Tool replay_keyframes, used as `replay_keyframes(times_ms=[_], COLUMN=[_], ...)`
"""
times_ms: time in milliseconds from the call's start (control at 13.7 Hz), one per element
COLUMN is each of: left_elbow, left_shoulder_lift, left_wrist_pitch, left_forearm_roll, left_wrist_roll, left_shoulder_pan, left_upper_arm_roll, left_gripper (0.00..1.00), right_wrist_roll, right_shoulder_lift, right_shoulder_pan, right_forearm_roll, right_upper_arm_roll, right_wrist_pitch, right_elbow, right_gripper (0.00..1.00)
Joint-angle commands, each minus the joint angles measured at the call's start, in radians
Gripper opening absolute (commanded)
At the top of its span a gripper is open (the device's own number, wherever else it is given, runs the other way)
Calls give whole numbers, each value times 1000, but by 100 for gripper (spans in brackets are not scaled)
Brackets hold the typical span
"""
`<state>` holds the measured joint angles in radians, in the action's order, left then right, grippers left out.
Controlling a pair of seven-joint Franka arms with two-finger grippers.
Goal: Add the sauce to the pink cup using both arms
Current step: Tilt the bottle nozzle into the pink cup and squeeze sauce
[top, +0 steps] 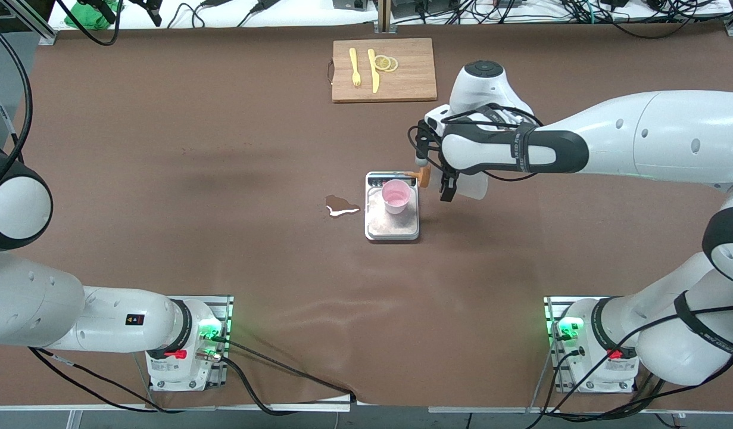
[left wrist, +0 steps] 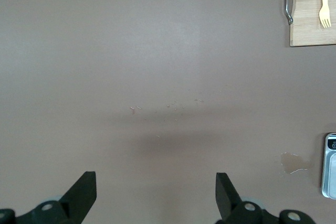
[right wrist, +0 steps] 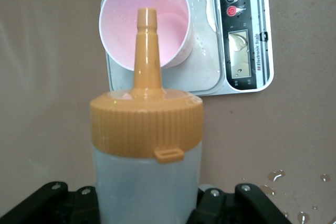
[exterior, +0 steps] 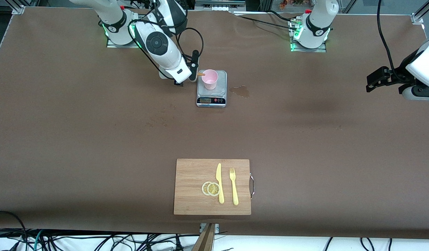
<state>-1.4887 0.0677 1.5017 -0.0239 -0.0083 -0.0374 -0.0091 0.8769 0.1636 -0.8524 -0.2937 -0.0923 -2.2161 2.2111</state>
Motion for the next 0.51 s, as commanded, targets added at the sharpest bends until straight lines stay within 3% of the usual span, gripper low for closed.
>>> replay_keyframes(times_ms=[0,438], left_elbow=[15,8], left_shoulder_lift=[-5,-6], left_wrist_pitch=[-23,-24], left_forearm_roll=[-21,-16], left_wrist_roll=[-1,-4], left_shoulder_pan=[2,2], left_upper_arm_roll=[-5,-5], left_gripper=[100,100], right_wrist_roll=[-39,-82], right_shoulder_lift=[8,24], right_shoulder_pan=[-2,-4], right_forearm_roll=[51,145], right_upper_arm_roll=[-3,-1], right_wrist_pitch=[36,96], right_elbow=[-34,-64], right_gripper=[12,12])
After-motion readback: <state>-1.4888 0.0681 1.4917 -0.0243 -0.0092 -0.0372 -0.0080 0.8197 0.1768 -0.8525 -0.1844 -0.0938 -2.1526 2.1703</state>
